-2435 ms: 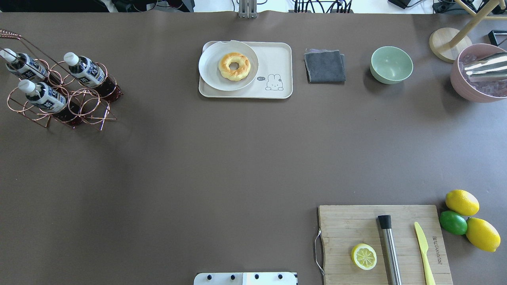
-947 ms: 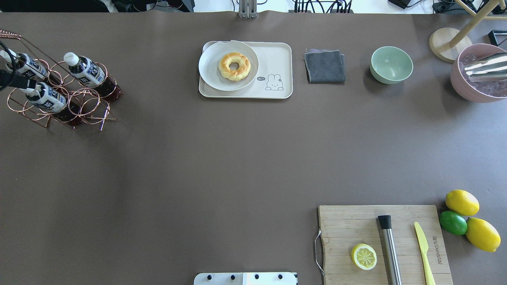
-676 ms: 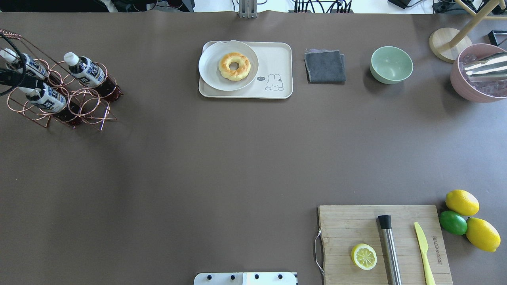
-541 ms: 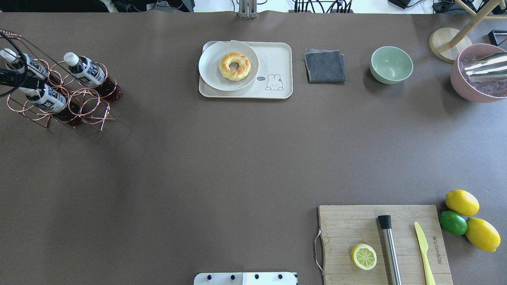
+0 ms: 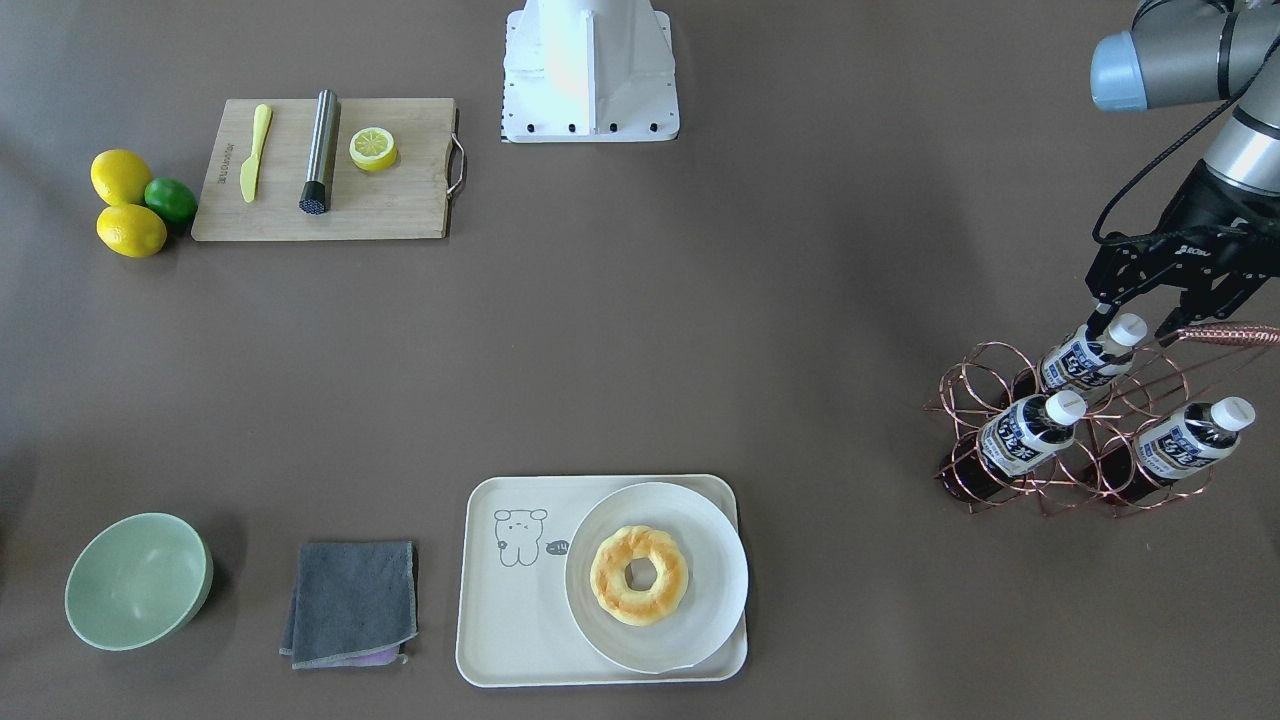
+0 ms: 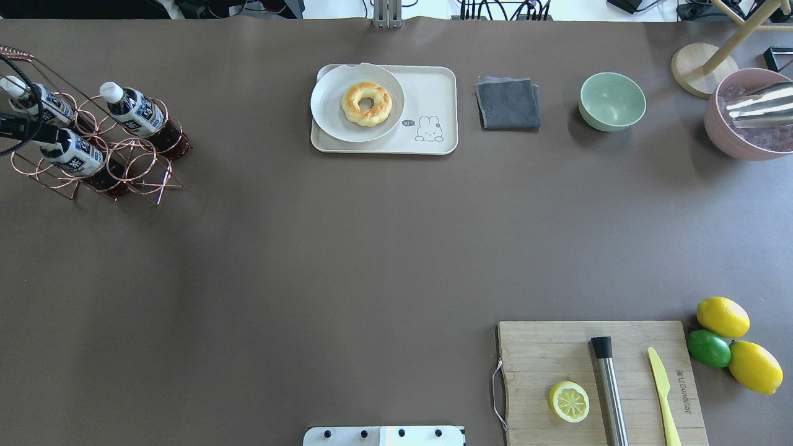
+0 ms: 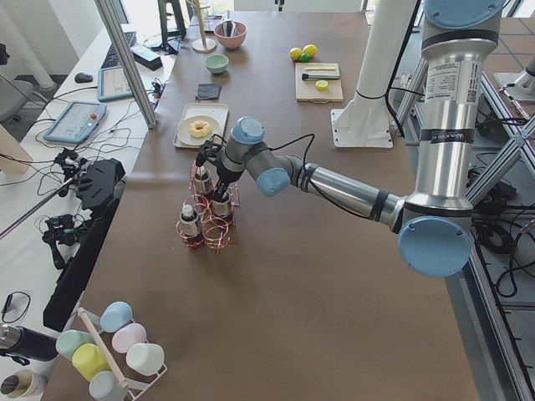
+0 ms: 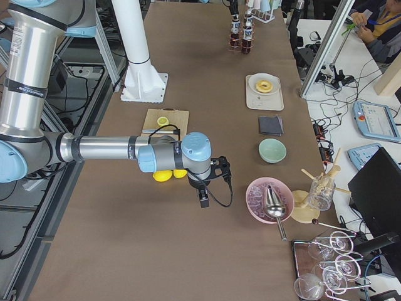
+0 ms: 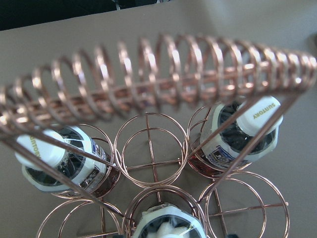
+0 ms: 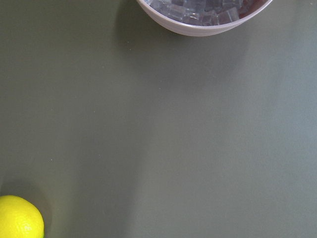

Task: Place tea on tray
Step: 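Reach the left gripper down into the copper rack and grasp a tea bottle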

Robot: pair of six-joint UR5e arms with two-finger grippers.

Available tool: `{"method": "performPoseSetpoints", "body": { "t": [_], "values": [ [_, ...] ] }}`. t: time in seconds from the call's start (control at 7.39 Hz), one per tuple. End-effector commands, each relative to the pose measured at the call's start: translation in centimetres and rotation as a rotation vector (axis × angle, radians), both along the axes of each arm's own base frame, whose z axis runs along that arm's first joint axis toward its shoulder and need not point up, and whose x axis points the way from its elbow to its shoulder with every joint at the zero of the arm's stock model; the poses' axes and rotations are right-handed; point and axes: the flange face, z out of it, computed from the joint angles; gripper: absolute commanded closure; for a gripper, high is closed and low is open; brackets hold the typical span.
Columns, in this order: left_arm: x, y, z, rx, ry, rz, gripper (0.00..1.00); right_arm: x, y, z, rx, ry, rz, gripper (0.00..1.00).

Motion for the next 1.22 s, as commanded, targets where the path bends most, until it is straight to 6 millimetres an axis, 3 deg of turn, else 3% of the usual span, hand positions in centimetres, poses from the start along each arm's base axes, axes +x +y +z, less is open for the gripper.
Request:
{"method": "performPoseSetpoints", "body": {
  "t": [0.0,0.14,0.27,0.41,0.68,1.08],
  "values": [
    [0.0,0.0,0.5,-0.013,-0.002,-0.003,0.32,0.0,0.0,0.0,0.001,0.0,0.0,0.0],
    [0.0,0.0,0.5,-0.013,-0.002,-0.003,0.52,0.0,0.0,-0.1,0.001,0.0,0.0,0.0],
    [0.0,0.0,0.5,-0.013,-0.002,-0.003,0.86,0.0,-0.1,-0.1,0.002,0.0,0.001,0.0],
    [0.1,0.0,0.3,-0.016,0.001,0.001,1.0,-0.1,-0.2,-0.3,0.006,-0.002,0.0,0.0],
    [-0.5,-0.3,-1.0,0.002,0.01,-0.007,1.0,-0.1,-0.2,-0.4,0.008,-0.004,0.0,0.0],
    [-4.1,-0.2,-3.6,0.045,0.045,-0.043,1.0,-0.1,-0.1,0.0,0.0,-0.003,-0.001,0.0]
  ]
}}
